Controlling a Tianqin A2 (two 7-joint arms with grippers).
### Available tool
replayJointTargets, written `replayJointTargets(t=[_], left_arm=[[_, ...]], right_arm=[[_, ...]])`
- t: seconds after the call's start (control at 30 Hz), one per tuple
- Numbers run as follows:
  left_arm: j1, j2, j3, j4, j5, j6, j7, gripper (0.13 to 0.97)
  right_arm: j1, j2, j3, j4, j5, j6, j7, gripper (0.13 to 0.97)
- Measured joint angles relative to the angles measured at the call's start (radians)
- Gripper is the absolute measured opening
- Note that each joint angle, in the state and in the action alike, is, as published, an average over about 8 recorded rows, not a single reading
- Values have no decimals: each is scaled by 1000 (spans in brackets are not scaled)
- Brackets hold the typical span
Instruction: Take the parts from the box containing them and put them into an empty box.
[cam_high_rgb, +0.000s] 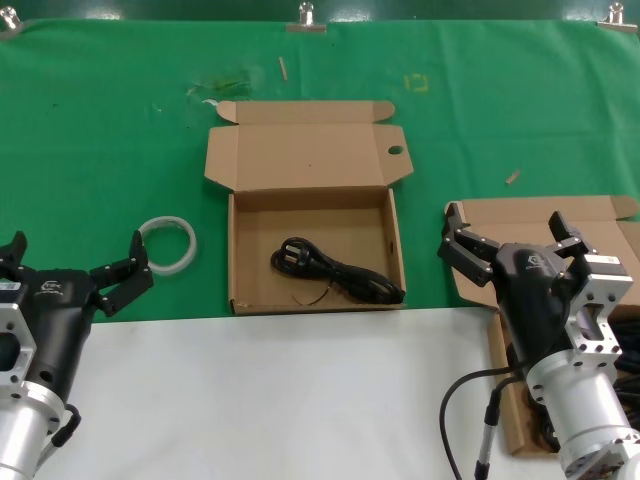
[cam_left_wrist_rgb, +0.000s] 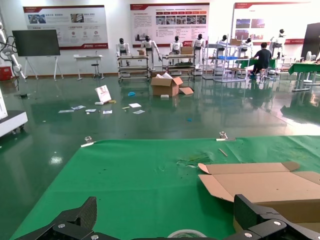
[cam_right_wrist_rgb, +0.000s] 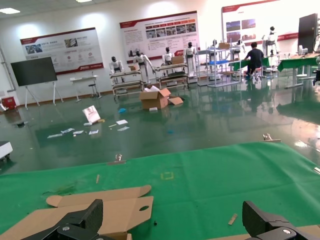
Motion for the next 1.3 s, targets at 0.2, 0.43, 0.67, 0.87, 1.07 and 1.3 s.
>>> replayJointTargets(t=[0.2, 0.43, 0.67, 0.87, 1.07, 1.3], left_arm=[[0, 0, 0, 0, 0, 0, 0, 965], [0, 0, 0, 0, 0, 0, 0, 965], [0, 0, 0, 0, 0, 0, 0, 965], [0, 0, 0, 0, 0, 0, 0, 965], [0, 0, 0, 0, 0, 0, 0, 965], [0, 0, 0, 0, 0, 0, 0, 965]], right_arm=[[0, 0, 0, 0, 0, 0, 0, 966], [0, 0, 0, 0, 0, 0, 0, 966], [0, 0, 0, 0, 0, 0, 0, 966], [0, 0, 0, 0, 0, 0, 0, 966], [0, 0, 0, 0, 0, 0, 0, 966], [0, 0, 0, 0, 0, 0, 0, 966]])
